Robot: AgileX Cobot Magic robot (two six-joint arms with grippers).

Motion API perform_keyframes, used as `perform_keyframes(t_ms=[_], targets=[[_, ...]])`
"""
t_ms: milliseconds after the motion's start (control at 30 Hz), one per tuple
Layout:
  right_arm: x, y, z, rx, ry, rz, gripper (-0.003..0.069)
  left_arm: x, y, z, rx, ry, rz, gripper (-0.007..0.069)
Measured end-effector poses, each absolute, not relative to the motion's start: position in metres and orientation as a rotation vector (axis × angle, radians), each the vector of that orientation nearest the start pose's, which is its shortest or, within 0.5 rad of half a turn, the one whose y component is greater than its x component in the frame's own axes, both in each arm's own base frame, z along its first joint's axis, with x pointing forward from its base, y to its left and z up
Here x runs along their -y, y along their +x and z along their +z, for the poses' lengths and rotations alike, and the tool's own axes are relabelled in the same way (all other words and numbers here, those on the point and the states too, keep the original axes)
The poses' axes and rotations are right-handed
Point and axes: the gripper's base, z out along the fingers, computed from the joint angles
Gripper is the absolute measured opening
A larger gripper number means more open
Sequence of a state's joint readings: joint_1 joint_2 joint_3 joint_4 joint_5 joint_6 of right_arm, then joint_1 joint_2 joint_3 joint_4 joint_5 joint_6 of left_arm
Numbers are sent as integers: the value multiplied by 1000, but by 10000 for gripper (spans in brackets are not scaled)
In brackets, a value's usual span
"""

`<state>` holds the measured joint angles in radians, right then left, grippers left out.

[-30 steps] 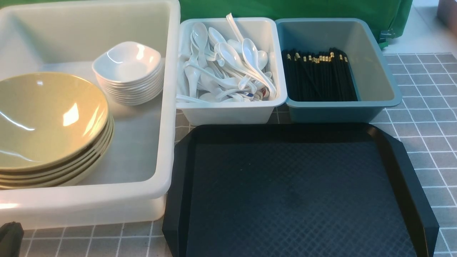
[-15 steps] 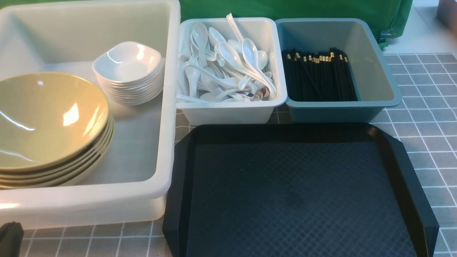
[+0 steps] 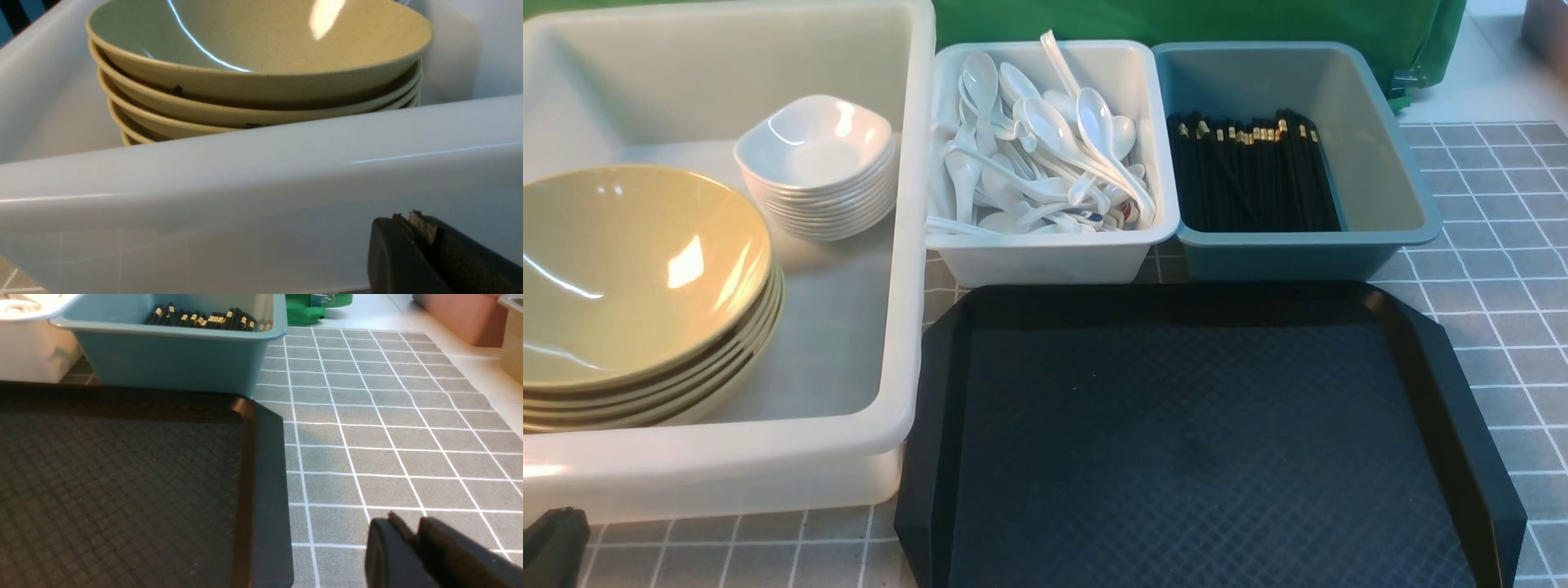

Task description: On grey table put chopsticks spoon bowls plates into blue grey white boxes.

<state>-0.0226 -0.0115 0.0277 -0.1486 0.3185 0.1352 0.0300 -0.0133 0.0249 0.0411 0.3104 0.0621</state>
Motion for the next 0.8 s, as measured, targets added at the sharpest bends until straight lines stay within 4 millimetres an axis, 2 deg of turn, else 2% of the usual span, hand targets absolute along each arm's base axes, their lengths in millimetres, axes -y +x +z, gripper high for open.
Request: perform_keyframes(t_ms=[800], targets=[[5,54,176,-1814,48,-62,152,-2,54,177,-1806,46,89,-8]])
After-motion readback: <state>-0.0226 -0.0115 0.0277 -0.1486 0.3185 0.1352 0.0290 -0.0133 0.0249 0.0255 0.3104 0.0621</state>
